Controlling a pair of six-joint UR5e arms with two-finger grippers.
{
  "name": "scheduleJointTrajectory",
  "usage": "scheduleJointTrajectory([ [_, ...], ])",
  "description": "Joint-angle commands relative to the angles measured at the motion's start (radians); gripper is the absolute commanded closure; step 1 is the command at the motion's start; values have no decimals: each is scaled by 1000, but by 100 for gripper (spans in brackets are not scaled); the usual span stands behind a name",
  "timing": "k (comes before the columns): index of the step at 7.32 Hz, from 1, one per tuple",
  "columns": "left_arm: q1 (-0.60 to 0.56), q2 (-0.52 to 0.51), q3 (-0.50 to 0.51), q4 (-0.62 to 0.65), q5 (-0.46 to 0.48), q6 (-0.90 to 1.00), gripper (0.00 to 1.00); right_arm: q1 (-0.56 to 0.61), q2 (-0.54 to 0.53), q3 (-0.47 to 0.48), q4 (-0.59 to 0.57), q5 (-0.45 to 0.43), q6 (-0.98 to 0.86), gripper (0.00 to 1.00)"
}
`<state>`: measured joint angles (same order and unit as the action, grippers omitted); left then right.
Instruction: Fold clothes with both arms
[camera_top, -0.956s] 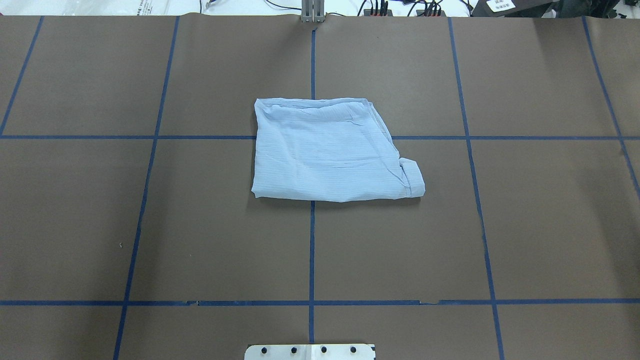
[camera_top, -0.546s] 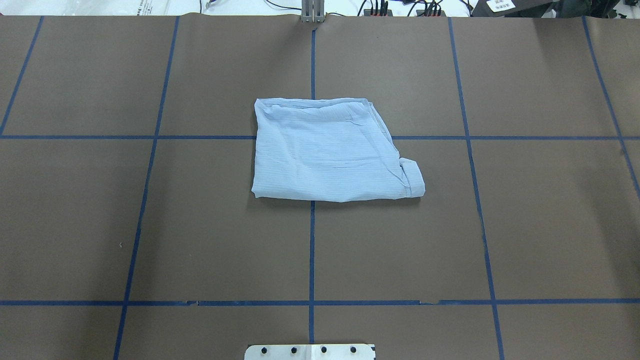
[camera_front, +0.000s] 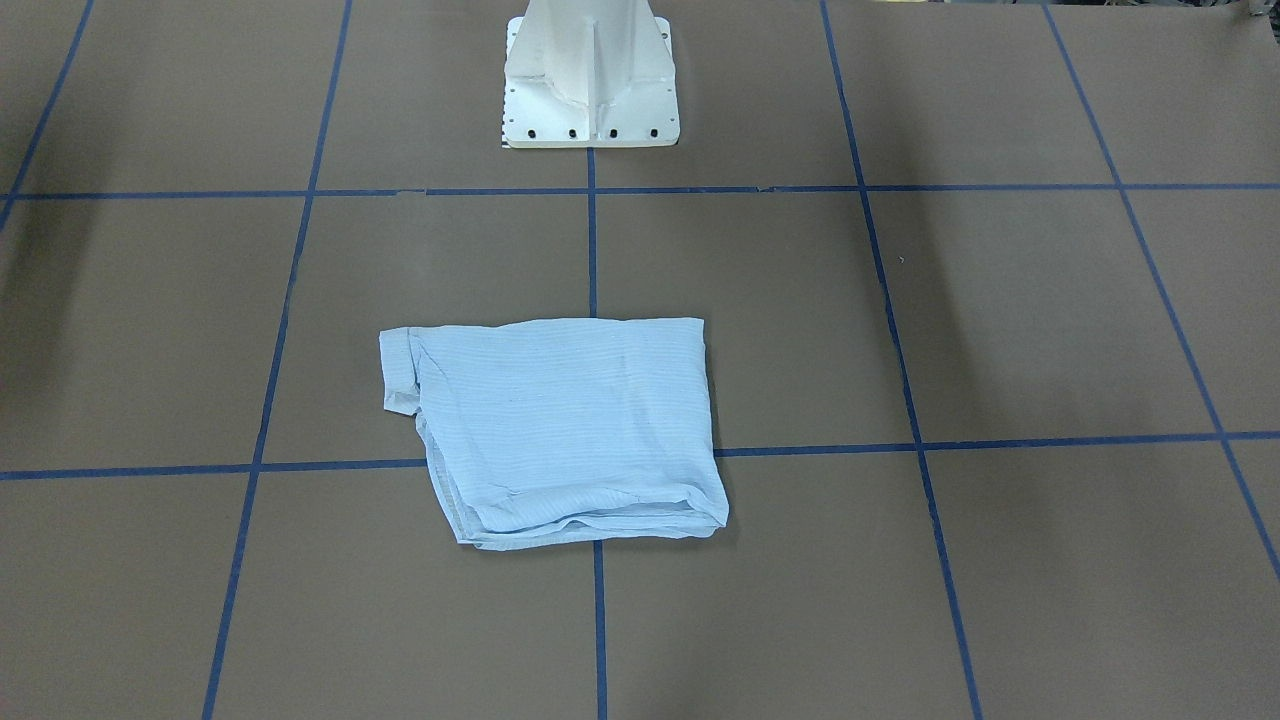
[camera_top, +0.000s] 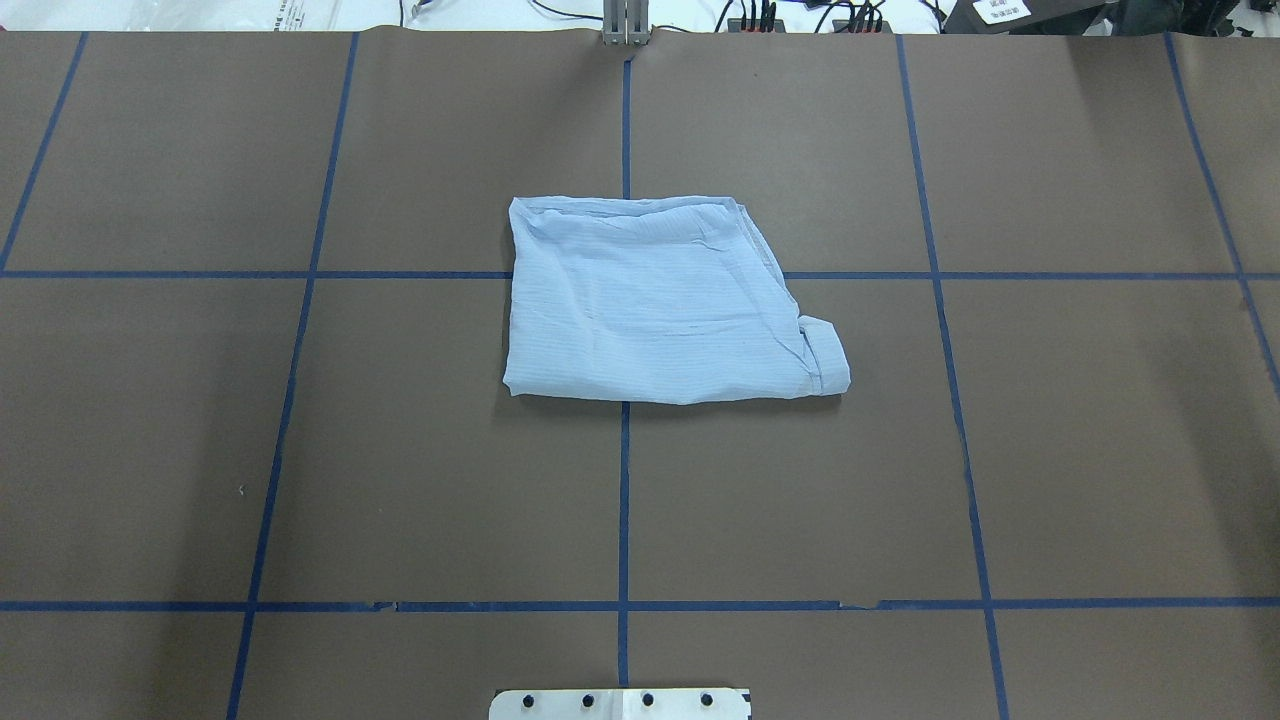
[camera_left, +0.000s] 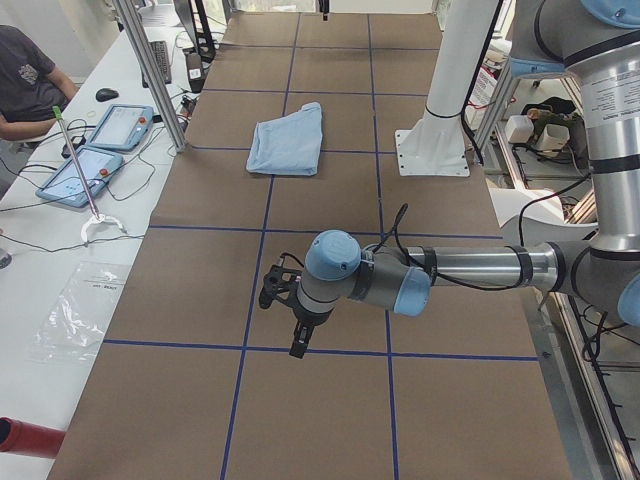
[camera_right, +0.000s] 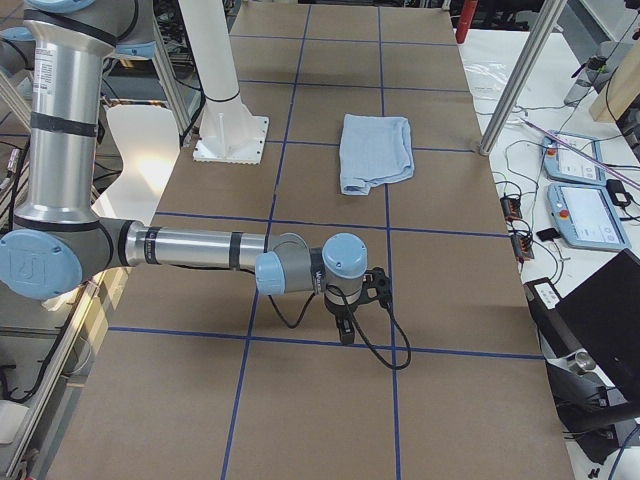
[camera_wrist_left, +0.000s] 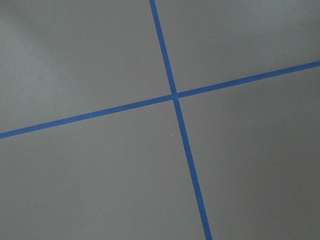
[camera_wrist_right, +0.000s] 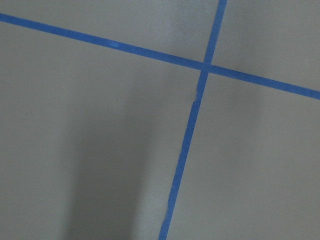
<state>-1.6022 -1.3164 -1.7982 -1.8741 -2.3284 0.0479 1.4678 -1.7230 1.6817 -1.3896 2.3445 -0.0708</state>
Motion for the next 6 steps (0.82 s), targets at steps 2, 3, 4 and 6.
scheduleJointTrajectory([
  [2, 16, -7, 25, 0, -2, 1, 0, 0, -1, 4, -3, 1, 2, 0],
  [3, 16, -12, 25, -2, -2, 1, 0, -1, -1, 6, -8, 4, 2, 0],
  [4, 18, -29, 25, 0, -2, 3, 0, -1, -3, 6, -9, 4, 3, 0],
  [6, 19, -35, 77, -17, -3, 12, 0, 0, -3, 4, -12, 9, 3, 0],
])
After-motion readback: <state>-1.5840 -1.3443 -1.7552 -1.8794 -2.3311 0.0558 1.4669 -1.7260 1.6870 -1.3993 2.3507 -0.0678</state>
